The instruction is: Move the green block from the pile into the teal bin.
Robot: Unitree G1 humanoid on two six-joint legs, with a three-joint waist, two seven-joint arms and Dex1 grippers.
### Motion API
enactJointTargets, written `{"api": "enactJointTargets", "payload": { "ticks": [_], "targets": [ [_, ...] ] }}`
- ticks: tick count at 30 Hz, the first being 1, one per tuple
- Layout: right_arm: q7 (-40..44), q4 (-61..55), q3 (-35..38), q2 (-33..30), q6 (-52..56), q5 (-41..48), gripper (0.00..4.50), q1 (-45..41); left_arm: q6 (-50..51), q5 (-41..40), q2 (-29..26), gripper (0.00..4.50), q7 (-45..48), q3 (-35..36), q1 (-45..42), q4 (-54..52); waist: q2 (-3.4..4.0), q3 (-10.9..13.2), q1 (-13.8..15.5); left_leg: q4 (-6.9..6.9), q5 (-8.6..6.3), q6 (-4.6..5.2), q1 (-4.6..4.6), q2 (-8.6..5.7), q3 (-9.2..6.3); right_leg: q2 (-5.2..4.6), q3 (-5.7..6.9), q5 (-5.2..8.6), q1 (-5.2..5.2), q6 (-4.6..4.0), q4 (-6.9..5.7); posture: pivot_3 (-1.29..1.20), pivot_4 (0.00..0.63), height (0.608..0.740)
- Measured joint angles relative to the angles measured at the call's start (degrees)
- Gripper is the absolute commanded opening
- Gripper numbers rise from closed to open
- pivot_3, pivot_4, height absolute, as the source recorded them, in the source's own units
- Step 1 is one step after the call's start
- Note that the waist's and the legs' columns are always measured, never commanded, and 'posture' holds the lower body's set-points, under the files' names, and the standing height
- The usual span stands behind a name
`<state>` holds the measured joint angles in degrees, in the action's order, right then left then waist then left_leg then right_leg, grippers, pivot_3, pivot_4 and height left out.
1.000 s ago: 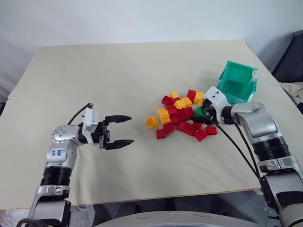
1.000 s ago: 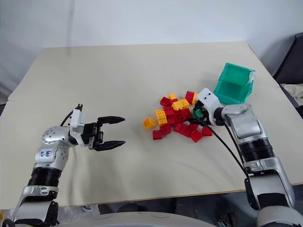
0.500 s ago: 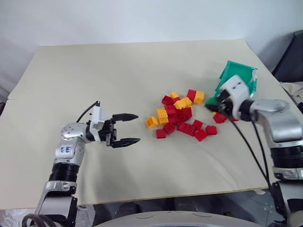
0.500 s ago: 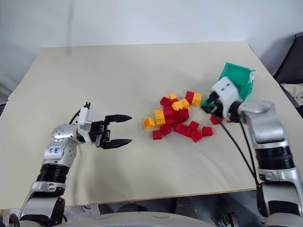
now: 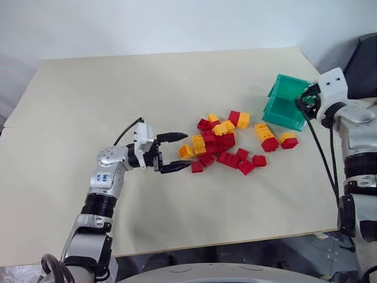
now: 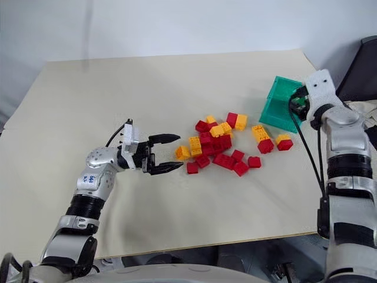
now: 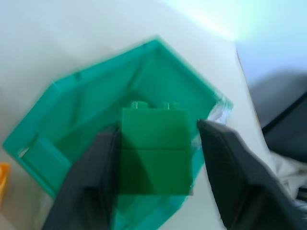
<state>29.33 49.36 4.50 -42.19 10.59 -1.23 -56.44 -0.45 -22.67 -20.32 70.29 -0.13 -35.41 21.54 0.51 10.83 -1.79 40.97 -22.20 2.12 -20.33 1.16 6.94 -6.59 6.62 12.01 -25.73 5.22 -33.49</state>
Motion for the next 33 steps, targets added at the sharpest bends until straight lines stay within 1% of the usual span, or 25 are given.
{"api": "enactJointTargets", "payload": {
  "ticks": [2,3,8,11,15,19,20,21,23,25,28,33],
  "targets": [
    [-0.24,2.69,0.02,0.0,-2.23,-0.46,4.38,-1.04,0.23,0.41,-0.27,4.5,-0.78,0.03,0.02,0.68,0.08,0.05,0.01,0.0,0.01,0.01,-0.01,0.0,-0.01,-0.01,-0.01,0.0,0.0,0.01,0.01,0.0,0.15,0.74],
    [-0.24,2.99,0.07,0.0,-2.95,-0.46,4.48,-1.24,0.39,0.45,-0.38,4.5,-0.96,0.07,0.05,0.94,0.08,0.05,0.01,0.01,0.01,0.01,-0.01,0.01,-0.01,0.0,-0.01,0.0,0.0,0.0,0.01,0.0,0.15,0.74],
    [1.38,1.38,0.45,-0.05,-4.32,0.3,4.48,-1.01,0.92,0.48,-1.62,4.5,-1.87,0.31,0.57,1.15,0.09,0.05,0.13,0.03,0.01,0.01,0.0,0.04,-0.07,0.0,-0.03,0.0,0.0,0.01,-0.01,0.0,0.15,0.74],
    [6.33,-6.0,0.83,-0.79,-4.06,2.55,4.48,3.18,3.21,0.41,-3.11,4.5,-2.41,0.87,1.7,1.08,0.09,0.05,0.25,0.03,0.01,0.01,-0.01,0.05,-0.16,0.01,-0.01,0.0,0.0,0.01,0.0,0.0,0.15,0.74],
    [15.83,-20.17,2.8,-2.37,-2.03,9.12,4.48,13.02,7.06,-0.76,-5.57,4.5,-2.73,2.45,3.23,-0.19,0.09,0.05,0.36,0.03,0.0,0.01,-0.02,0.04,-0.25,-0.01,-0.02,-0.02,0.0,0.03,0.03,0.0,0.15,0.74],
    [27.63,-34.23,6.35,-5.55,2.34,19.24,4.48,24.45,10.89,-1.91,-9.01,4.5,-4.33,4.96,5.54,-1.64,0.09,0.05,0.46,0.02,0.0,0.01,0.02,0.04,-0.36,0.0,-0.01,-0.02,0.03,0.04,0.04,0.0,0.15,0.74],
    [31.81,-37.76,7.65,-7.02,4.42,22.56,4.48,28.73,12.11,-1.87,-10.56,4.5,-5.13,5.8,7.25,-2.45,0.09,0.05,0.51,0.02,-0.02,0.0,0.04,0.06,-0.36,0.01,0.0,-0.02,0.06,0.04,0.04,0.0,0.15,0.74],
    [34.44,-39.17,8.6,-7.81,5.77,24.74,4.48,31.26,12.88,-1.83,-11.87,4.5,-5.57,6.31,8.54,-2.79,0.09,0.05,0.49,0.03,-0.03,0.01,0.05,0.05,-0.35,0.0,-0.01,-0.02,0.06,0.04,0.04,0.0,0.15,0.74],
    [39.83,-40.49,10.69,-8.75,6.89,28.52,4.48,35.99,13.45,-1.91,-14.01,4.5,-5.09,7.26,11.25,-3.55,0.09,0.05,0.48,0.04,-0.05,0.04,0.13,0.04,-0.33,-0.03,-0.05,-0.02,0.11,0.04,0.03,0.0,0.15,0.74],
    [44.31,-40.51,11.8,-9.65,6.66,30.34,4.48,39.35,13.44,-2.76,-15.23,4.5,-3.7,8.68,14.04,-5.12,0.09,0.05,0.43,0.07,-0.06,0.05,0.16,0.03,-0.31,-0.07,-0.08,-0.03,0.12,0.05,0.0,0.0,0.15,0.74],
    [49.23,-40.04,11.85,-11.02,5.33,30.91,4.48,42.14,13.49,-4.39,-16.29,4.5,-1.62,10.26,17.15,-7.57,0.09,0.05,0.39,0.07,-0.08,0.02,0.2,0.04,-0.31,-0.13,-0.12,-0.03,0.11,0.04,-0.05,0.0,0.15,0.74],
    [50.34,-39.09,11.69,-11.0,3.34,30.62,4.48,41.98,13.99,-5.18,-18.21,4.5,-0.9,11.58,19.34,-9.48,0.09,0.05,0.38,0.07,-0.11,-0.05,0.22,0.07,-0.31,-0.16,-0.15,-0.04,0.07,-0.01,-0.07,0.0,0.15,0.74]
  ]
}}
